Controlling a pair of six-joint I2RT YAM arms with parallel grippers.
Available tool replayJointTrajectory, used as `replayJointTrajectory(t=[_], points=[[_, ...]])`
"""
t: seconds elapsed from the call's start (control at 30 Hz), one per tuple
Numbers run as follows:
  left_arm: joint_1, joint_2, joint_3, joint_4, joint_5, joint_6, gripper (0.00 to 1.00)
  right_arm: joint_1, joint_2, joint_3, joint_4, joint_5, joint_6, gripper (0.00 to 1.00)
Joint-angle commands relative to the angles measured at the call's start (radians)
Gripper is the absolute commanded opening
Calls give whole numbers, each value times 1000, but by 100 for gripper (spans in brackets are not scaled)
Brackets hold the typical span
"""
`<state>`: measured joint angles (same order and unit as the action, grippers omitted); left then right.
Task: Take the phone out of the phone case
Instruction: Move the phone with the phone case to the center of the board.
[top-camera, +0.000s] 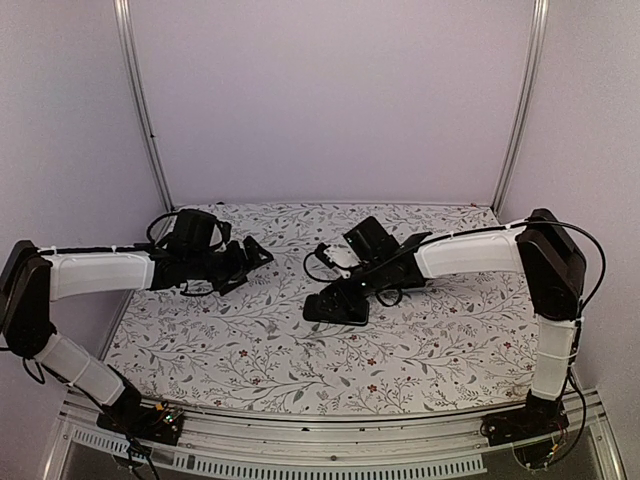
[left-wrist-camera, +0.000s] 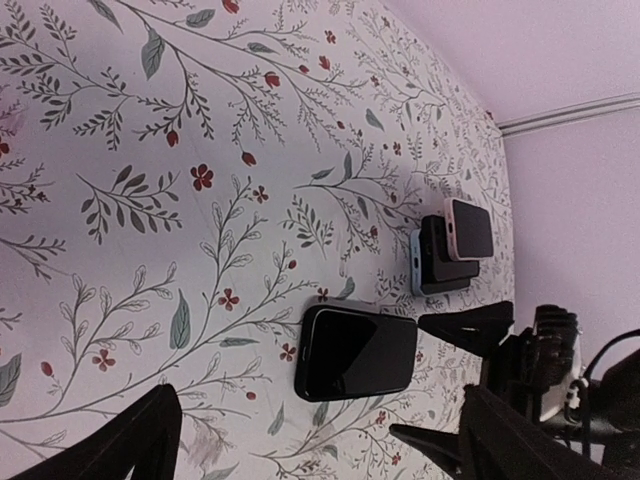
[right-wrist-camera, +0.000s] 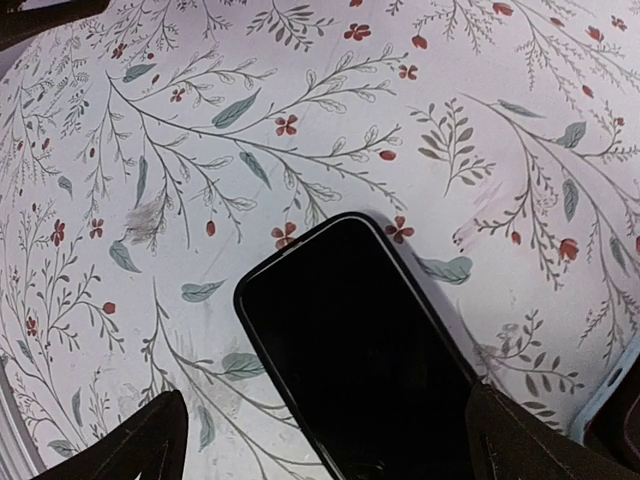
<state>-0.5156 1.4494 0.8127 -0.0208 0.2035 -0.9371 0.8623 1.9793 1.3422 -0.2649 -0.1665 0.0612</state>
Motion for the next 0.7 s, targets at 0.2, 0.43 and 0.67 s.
replayJointTrajectory(t=[0.2, 0.43, 0.67], points=[[6, -28, -3, 31, 32, -17, 98, -125, 100, 135, -48, -180, -254, 99], [6, -40, -15, 39, 35, -26, 98, -140, 154, 164, -92, -254, -243, 99], [6, -41, -17, 46, 49, -29, 98, -139, 164, 106, -120, -299, -210, 99]])
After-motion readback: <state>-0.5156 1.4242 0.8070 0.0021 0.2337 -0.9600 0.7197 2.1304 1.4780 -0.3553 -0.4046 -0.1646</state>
